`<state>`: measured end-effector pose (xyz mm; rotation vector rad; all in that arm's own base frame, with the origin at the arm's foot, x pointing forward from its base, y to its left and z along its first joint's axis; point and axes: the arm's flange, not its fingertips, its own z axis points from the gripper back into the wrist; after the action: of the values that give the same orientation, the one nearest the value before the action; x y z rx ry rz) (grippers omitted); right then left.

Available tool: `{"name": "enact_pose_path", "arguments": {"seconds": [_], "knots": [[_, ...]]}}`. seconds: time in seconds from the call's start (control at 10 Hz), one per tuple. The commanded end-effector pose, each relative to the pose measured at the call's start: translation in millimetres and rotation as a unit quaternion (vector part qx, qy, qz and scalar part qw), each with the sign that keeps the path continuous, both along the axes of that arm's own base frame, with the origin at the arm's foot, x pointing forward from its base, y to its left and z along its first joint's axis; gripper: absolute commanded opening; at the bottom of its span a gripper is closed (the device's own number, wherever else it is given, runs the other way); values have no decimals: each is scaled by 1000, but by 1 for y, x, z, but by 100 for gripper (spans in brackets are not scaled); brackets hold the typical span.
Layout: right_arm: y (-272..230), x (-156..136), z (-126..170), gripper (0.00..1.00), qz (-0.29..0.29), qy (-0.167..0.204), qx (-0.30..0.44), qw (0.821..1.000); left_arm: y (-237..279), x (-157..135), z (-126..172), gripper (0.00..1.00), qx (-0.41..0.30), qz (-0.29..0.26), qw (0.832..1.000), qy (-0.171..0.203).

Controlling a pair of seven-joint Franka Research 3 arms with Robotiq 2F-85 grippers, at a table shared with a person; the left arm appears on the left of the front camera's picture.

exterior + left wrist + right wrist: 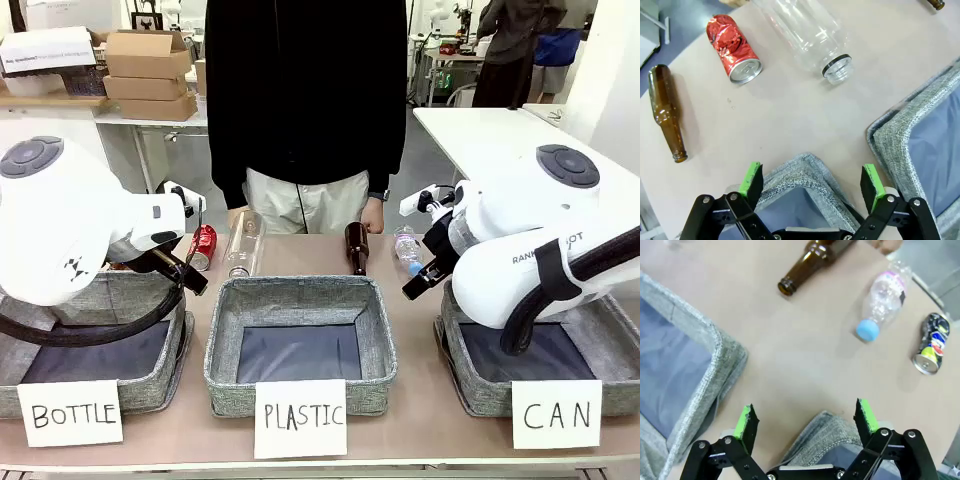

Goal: Sort the can waste into the basket.
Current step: Pick up the can waste from the table and place it in the right Fabric basket.

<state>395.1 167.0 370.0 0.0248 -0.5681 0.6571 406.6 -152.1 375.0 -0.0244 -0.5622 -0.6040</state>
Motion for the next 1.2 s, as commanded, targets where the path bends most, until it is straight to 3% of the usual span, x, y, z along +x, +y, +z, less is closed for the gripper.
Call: {"name": "enact_pose_path", "arguments": {"seconds": [0.0,1.1], "knots": [[0,0,0,100,0,0,0,1000,0,0,0,100,0,0,1000,0],[0,0,0,100,0,0,0,1000,0,0,0,100,0,0,1000,0]]}}
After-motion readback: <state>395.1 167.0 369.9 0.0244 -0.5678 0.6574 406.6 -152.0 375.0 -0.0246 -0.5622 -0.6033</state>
